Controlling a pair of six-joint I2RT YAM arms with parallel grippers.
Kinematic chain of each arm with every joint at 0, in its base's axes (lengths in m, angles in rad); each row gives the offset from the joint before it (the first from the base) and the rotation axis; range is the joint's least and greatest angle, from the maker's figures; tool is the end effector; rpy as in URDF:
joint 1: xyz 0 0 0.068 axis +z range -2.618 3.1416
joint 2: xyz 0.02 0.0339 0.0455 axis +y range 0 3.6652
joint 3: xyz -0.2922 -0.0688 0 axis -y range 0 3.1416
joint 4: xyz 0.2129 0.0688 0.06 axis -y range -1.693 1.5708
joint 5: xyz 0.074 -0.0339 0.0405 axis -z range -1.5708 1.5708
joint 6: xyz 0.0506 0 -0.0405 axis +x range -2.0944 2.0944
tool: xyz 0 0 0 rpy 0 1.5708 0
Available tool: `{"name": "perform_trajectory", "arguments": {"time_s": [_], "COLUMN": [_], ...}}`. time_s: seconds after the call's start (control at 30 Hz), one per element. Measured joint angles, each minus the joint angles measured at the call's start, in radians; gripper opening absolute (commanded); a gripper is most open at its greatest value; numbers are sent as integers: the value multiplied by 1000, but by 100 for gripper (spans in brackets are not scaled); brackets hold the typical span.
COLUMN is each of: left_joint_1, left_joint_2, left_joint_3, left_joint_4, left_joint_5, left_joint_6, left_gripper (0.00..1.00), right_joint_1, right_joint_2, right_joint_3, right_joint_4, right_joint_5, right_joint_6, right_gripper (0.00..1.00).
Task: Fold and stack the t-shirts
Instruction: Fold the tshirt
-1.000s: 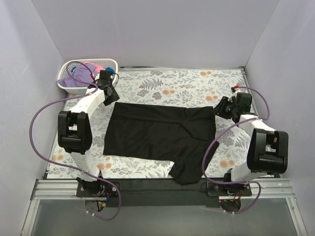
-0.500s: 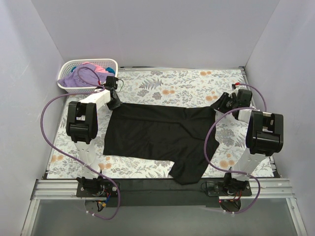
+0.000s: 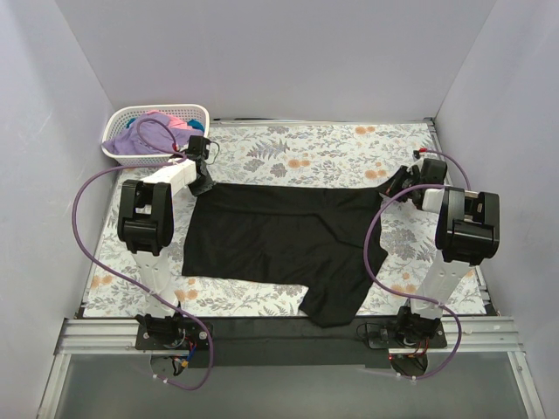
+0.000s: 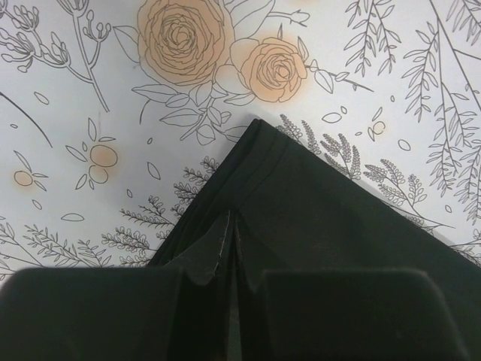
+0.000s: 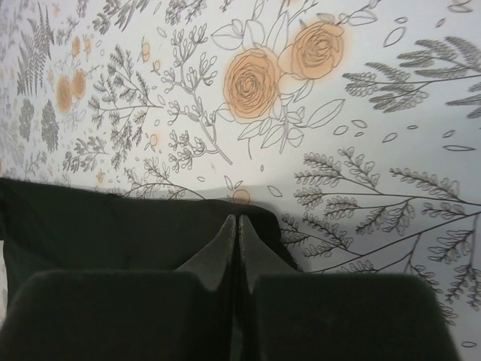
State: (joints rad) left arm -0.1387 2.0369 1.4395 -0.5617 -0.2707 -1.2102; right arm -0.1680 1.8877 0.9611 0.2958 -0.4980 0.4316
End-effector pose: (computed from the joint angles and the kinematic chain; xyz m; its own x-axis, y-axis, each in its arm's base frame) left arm 0.4081 -0.0433 0.1919 -0.3457 -0.8621 -0.3705 -0.8397 0.4605 -0.2880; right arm 0.3812 -0.0401 0.1871 -0.6258 0.4789 -0.6156 0.0312 0.8041 0.5937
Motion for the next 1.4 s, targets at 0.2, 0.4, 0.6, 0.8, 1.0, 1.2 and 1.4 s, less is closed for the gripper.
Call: {"name": "perform_trajectory", "arguments": {"time_s": [0.2,0.4,0.6,0.8,1.0,1.2,1.4], "left_joint_1": [0,0,0,0,3,5,30], "left_joint_2": [0,0,0,-28,-178,-330,-362], "left_joint_3": [0,0,-1,-27,-110,-210,-346], "left_joint_4": [-13,-13,-5,23,63,89,103], "left_joint_5": [-23,-25,-25,-14,21,23,43], "left_joint_6": [-2,-1,3,6,-10,-97,-215], "left_gripper": [0,2,10,24,40,41,37], "right_joint_1": [-34,-37,-40,-41,-32,27,127], "right_joint_2": [0,0,20,10,-161,-351,-366], "right_joint_3": [0,0,15,24,16,-80,-181], "right_joint_4": [12,15,19,2,-103,-118,-113], "right_joint_5": [0,-6,-28,-30,67,90,19], "right_joint_6": [10,10,10,5,-46,-71,-62], "right_gripper": [1,2,15,38,46,46,45]}}
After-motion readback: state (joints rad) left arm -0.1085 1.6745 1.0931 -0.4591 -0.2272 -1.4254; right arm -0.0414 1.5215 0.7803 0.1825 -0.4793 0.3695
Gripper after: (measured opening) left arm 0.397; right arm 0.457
